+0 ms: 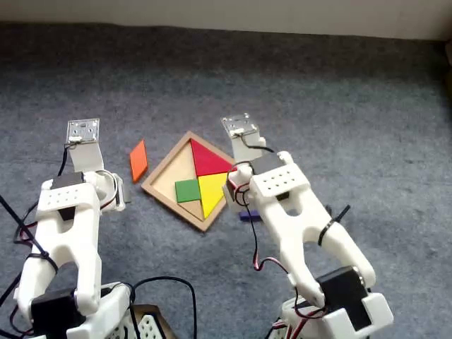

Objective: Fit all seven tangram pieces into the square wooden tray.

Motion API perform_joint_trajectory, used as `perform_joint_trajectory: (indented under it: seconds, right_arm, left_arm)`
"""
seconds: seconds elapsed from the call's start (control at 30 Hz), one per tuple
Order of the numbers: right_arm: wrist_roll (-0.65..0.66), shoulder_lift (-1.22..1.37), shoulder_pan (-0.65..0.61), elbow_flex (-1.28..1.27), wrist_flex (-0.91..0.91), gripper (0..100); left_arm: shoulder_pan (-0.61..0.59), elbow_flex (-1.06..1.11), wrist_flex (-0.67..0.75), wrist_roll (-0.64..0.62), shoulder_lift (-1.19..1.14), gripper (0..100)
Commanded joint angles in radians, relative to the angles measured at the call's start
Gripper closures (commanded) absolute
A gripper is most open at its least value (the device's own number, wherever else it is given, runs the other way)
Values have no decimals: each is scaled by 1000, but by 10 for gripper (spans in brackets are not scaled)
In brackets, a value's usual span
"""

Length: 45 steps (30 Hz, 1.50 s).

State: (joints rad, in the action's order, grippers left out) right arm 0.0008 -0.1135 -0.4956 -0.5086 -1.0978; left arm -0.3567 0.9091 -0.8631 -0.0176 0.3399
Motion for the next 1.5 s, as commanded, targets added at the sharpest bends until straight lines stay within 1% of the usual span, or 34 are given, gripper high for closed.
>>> perform_joint_trajectory:
  seconds: [0.0,0.07,0.13,0.4,0.53,0.77,0.83,1.1,1.17,1.23,1.47]
  right_arm:
    - [-11,33,64,145,-51,820]
    - [-29,53,97,177,-51,820]
    - [2,53,116,186,-53,820]
    - [331,-39,222,162,-110,820]
    - [505,-39,225,79,-91,820]
    - [675,-39,229,-24,1,820]
    - [700,-38,229,-44,24,820]
    - [707,-36,257,-136,165,820]
    - [750,-36,266,-154,180,820]
    - [773,-10,271,-154,180,820]
    - [781,170,291,-130,180,820]
  left_arm:
    - [19,-2,14,-5,33,769]
    - [19,-2,12,-5,33,769]
    - [19,-1,12,-5,33,769]
    - [19,-1,11,-5,33,769]
    - [19,8,14,-5,33,769]
    - [19,8,15,-5,33,769]
    - [19,8,15,-3,33,769]
    - [19,8,15,-3,33,769]
    - [19,8,15,-3,33,769]
    - [21,8,15,-3,33,769]
    - [21,8,15,-3,33,769]
